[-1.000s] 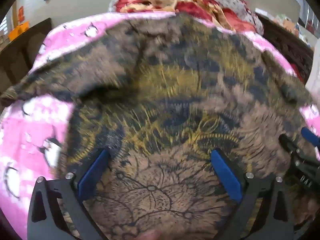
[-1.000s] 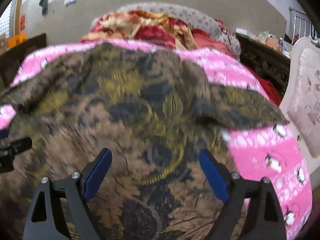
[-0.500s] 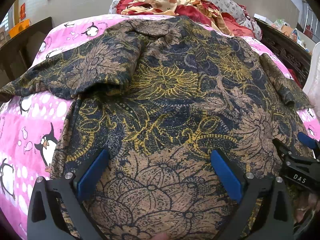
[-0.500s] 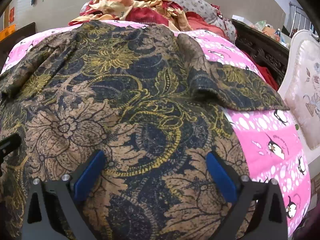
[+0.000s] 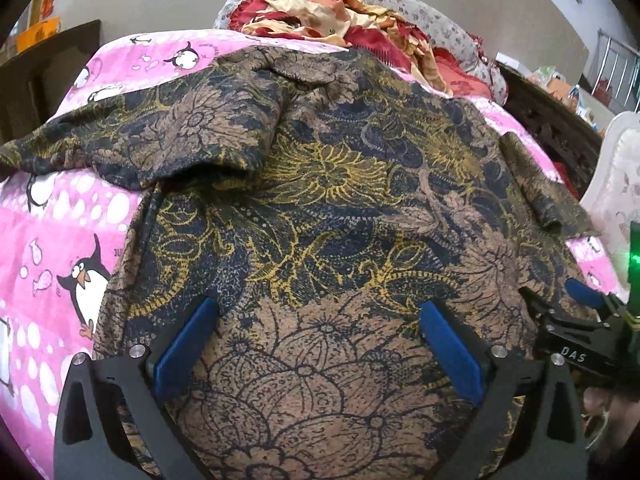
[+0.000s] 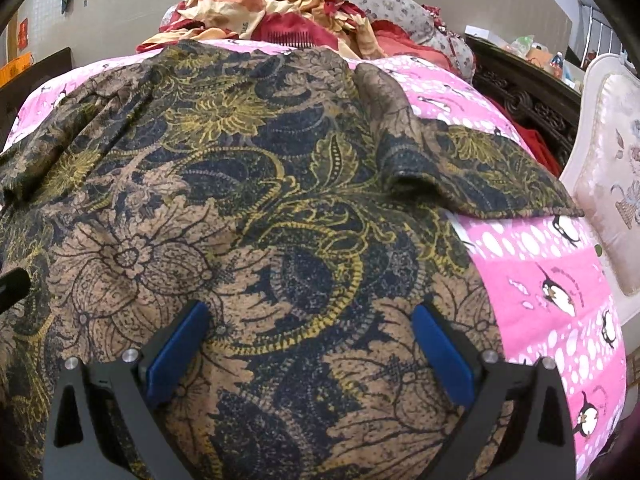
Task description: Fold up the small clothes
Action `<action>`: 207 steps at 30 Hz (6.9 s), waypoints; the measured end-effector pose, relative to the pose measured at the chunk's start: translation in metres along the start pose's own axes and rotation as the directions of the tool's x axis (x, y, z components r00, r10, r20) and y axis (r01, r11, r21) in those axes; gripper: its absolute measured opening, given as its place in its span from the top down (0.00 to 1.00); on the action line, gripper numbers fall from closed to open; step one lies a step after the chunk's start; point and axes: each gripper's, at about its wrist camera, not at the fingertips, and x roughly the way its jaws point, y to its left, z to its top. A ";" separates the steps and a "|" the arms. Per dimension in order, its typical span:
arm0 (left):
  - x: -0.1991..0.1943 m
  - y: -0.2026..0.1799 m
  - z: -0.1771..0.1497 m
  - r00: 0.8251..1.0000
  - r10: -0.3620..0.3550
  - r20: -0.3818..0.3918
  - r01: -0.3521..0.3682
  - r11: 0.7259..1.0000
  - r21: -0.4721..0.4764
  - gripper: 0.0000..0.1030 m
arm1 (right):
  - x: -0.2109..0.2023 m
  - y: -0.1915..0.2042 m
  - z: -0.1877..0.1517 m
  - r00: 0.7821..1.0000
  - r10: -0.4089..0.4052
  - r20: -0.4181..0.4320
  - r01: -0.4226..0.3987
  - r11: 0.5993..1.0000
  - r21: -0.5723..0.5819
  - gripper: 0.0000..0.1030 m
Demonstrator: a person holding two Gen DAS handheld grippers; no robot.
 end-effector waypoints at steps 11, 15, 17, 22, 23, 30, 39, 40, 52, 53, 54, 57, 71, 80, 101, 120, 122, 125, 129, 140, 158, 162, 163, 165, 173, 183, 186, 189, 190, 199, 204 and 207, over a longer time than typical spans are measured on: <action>0.001 0.001 0.000 1.000 0.014 -0.004 -0.014 1.000 0.008 0.17 | -0.001 -0.003 0.000 1.000 0.005 0.006 -0.005 1.000 0.004 0.00; 0.004 -0.006 0.001 0.998 0.061 -0.025 -0.060 0.997 0.046 0.17 | -0.002 -0.004 -0.001 1.000 0.002 0.010 -0.002 1.000 0.001 0.00; 0.005 -0.006 0.001 0.998 0.064 -0.028 -0.063 0.997 0.048 0.17 | -0.003 -0.004 -0.001 1.000 0.001 0.009 -0.001 1.000 0.000 0.00; 0.007 -0.009 0.001 0.996 0.078 -0.034 -0.076 0.995 0.058 0.17 | -0.004 -0.005 -0.001 1.000 0.009 0.014 -0.009 1.000 0.004 0.00; 0.008 -0.011 0.001 0.996 0.086 -0.038 -0.084 0.994 0.063 0.17 | -0.004 -0.005 -0.002 1.000 0.013 0.016 -0.013 1.000 0.005 0.00; 0.012 -0.017 0.002 0.991 0.123 -0.051 -0.118 0.989 0.090 0.17 | -0.007 -0.007 -0.004 0.999 0.030 0.027 -0.030 1.000 0.003 0.00; 0.014 -0.018 0.003 0.989 0.138 -0.057 -0.132 0.986 0.100 0.16 | -0.012 -0.008 -0.007 0.998 0.055 0.029 -0.055 0.998 -0.003 0.00; 0.014 -0.018 0.003 0.989 0.138 -0.058 -0.132 0.986 0.100 0.16 | -0.012 -0.008 -0.007 0.998 0.055 0.030 -0.055 0.998 -0.003 0.00; 0.012 -0.016 0.000 0.990 0.135 -0.044 -0.130 0.987 0.094 0.16 | -0.013 0.002 -0.008 0.999 -0.024 0.048 0.026 0.999 -0.038 0.00; 0.011 -0.015 -0.001 0.990 0.132 -0.042 -0.127 0.988 0.092 0.16 | -0.013 0.004 -0.008 0.998 -0.034 0.049 0.036 0.998 -0.044 0.00; 0.011 -0.014 -0.001 0.991 0.130 -0.041 -0.126 0.988 0.091 0.16 | -0.013 0.004 -0.007 0.998 -0.039 0.050 0.041 0.998 -0.048 0.00; 0.010 -0.013 -0.001 0.991 0.127 -0.041 -0.123 0.988 0.090 0.16 | -0.013 0.002 -0.007 0.999 -0.031 0.043 0.032 0.999 -0.042 0.00; 0.007 -0.011 -0.003 0.992 0.122 -0.036 -0.119 0.989 0.088 0.16 | -0.010 0.001 -0.006 0.999 -0.037 0.040 0.039 0.998 -0.043 0.00; 0.008 -0.012 -0.003 0.991 0.126 -0.037 -0.122 0.988 0.091 0.16 | -0.011 0.001 -0.006 0.998 -0.043 0.044 0.045 0.998 -0.046 0.00; 0.010 -0.014 -0.002 0.990 0.138 -0.042 -0.134 0.986 0.098 0.16 | -0.010 0.001 -0.006 0.997 -0.051 0.053 0.053 0.997 -0.047 0.00; -0.058 0.098 0.058 0.992 0.086 0.091 -0.074 0.989 -0.131 0.35 | -0.012 0.000 -0.005 0.997 -0.054 0.061 0.057 0.997 -0.047 0.00; -0.066 0.139 0.068 0.989 0.092 0.118 -0.066 0.976 -0.207 0.35 | -0.012 0.000 -0.005 0.997 -0.053 0.061 0.056 0.997 -0.047 0.00; -0.061 0.217 0.068 0.991 0.051 0.123 0.004 0.909 -0.417 0.34 | -0.012 0.001 -0.004 0.996 -0.061 0.065 0.065 0.997 -0.051 0.00; -0.045 0.303 0.052 0.978 -0.093 0.187 0.201 0.659 -0.724 0.32 | -0.012 0.001 -0.004 0.996 -0.063 0.065 0.066 0.996 -0.052 0.00; -0.030 0.343 0.064 0.977 -0.041 0.211 0.209 0.407 -0.889 0.61 | -0.011 0.001 -0.005 0.995 -0.069 0.067 0.073 0.996 -0.055 0.00; -0.157 0.273 0.191 0.888 0.255 0.382 -0.036 0.868 -0.496 1.00 | -0.012 0.001 -0.005 0.994 -0.078 0.073 0.083 0.995 -0.059 0.00; -0.091 0.163 0.204 0.938 -0.068 0.339 0.158 0.957 -0.243 1.00 | -0.012 0.001 -0.005 0.994 -0.078 0.074 0.083 0.995 -0.058 0.00; -0.072 0.134 0.203 0.940 -0.134 0.314 0.200 0.961 -0.190 1.00 | -0.011 0.001 -0.005 0.994 -0.082 0.075 0.086 0.995 -0.058 0.00; -0.033 0.082 0.194 0.938 -0.234 0.256 0.271 0.955 -0.117 1.00 | -0.011 0.001 -0.004 0.995 -0.078 0.061 0.082 0.995 -0.058 0.00; 0.082 -0.009 0.107 0.972 -0.215 -0.100 0.216 0.976 -0.003 0.98 | -0.038 -0.016 0.039 0.998 0.030 -0.057 -0.033 0.998 -0.053 0.01; 0.024 0.090 0.034 0.975 -0.219 0.023 0.219 0.958 -0.183 1.00 | 0.009 0.040 0.135 0.857 0.501 0.125 -0.491 0.865 -0.102 0.09; 0.030 0.096 0.035 0.980 -0.200 0.026 0.200 0.952 -0.231 1.00 | 0.051 0.061 0.156 0.847 0.524 0.097 -0.517 0.852 -0.085 0.10; 0.034 0.088 0.039 0.985 -0.174 0.015 0.174 0.964 -0.203 1.00 | 0.095 0.074 0.160 0.862 0.508 0.004 -0.507 0.862 -0.016 0.11; 0.034 0.092 0.038 0.982 -0.190 0.019 0.190 0.956 -0.225 1.00 | 0.094 0.078 0.159 0.856 0.515 0.030 -0.514 0.857 -0.036 0.12; 0.033 0.098 0.038 0.981 -0.191 0.015 0.189 0.955 -0.229 1.00 | 0.088 0.081 0.160 0.822 0.569 0.025 -0.569 0.823 -0.015 0.95; 0.031 0.100 0.035 0.982 -0.187 0.014 0.185 0.957 -0.225 1.00 | 0.086 0.007 0.145 0.894 0.447 0.025 -0.447 0.888 0.104 0.97; 0.031 0.101 0.036 0.982 -0.188 0.014 0.186 0.957 -0.223 1.00 | 0.079 -0.047 0.136 0.925 0.377 0.039 -0.377 0.907 0.185 0.97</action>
